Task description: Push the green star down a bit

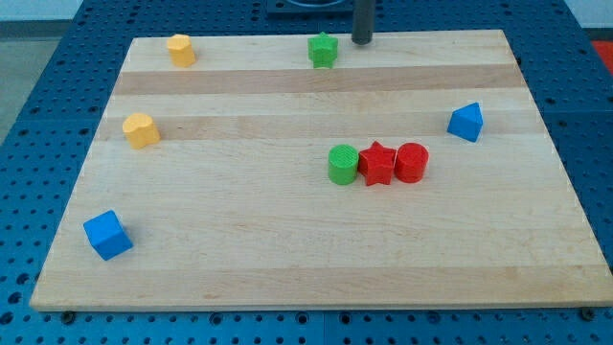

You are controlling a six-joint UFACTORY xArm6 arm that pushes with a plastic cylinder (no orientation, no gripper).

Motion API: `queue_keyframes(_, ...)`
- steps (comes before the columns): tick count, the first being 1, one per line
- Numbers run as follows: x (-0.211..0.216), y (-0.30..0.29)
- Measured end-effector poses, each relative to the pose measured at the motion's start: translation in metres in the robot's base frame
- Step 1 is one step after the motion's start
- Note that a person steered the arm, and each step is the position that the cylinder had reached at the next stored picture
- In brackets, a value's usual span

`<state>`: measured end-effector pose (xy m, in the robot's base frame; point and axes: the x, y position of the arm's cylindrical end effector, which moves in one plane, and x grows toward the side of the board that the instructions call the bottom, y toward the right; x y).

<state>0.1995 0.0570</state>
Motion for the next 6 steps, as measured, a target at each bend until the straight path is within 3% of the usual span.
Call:
queue_keyframes(2, 0.005, -0.037)
queue_keyframes(6, 0.077, -0.107)
